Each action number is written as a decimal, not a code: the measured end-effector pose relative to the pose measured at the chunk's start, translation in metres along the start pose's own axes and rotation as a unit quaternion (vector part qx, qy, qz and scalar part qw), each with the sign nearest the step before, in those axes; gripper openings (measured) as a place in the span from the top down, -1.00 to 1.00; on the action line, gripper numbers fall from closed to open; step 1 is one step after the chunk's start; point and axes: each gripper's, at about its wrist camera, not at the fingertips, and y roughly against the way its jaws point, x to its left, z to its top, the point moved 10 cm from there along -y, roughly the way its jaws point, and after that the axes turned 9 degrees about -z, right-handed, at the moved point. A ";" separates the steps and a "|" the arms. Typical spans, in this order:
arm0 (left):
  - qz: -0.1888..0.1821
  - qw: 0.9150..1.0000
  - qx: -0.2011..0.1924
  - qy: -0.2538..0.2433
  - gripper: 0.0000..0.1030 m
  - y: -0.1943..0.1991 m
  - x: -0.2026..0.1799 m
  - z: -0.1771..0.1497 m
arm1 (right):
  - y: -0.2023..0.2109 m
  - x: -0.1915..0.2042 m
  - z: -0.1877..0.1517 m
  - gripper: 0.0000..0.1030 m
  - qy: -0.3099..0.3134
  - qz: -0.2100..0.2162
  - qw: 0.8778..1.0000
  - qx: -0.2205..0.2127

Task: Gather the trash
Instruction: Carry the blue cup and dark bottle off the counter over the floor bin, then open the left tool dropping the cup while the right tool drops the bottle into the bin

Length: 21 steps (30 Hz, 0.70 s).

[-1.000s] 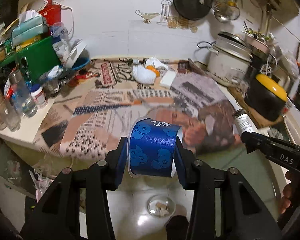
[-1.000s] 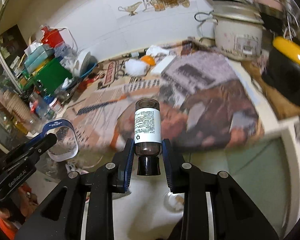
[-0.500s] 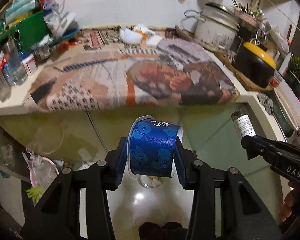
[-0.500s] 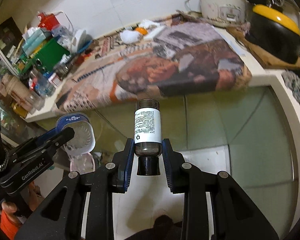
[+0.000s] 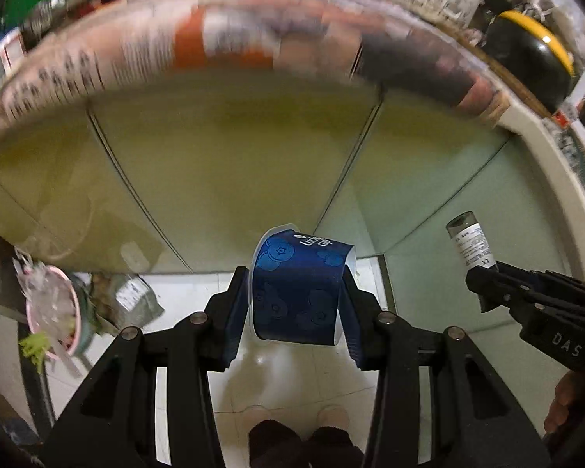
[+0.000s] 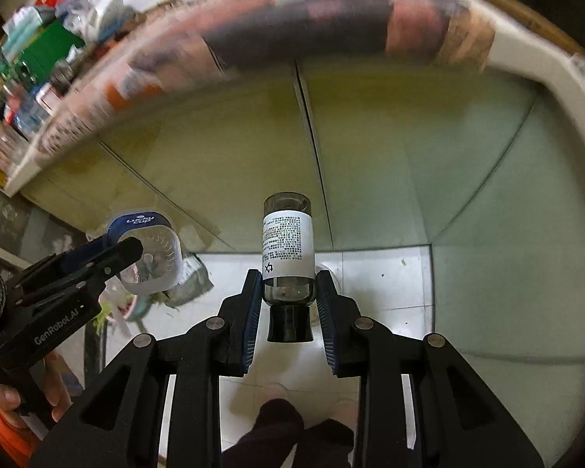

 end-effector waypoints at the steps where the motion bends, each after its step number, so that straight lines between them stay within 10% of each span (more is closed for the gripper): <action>1: -0.001 1.000 0.002 0.006 0.16 -0.015 0.005 -0.007 | -0.013 -0.002 -0.002 0.50 0.001 0.002 1.000 0.003; 21: -0.050 0.997 0.050 0.044 0.16 -0.260 0.083 -0.106 | -0.243 0.018 -0.048 0.49 0.068 0.051 0.996 0.033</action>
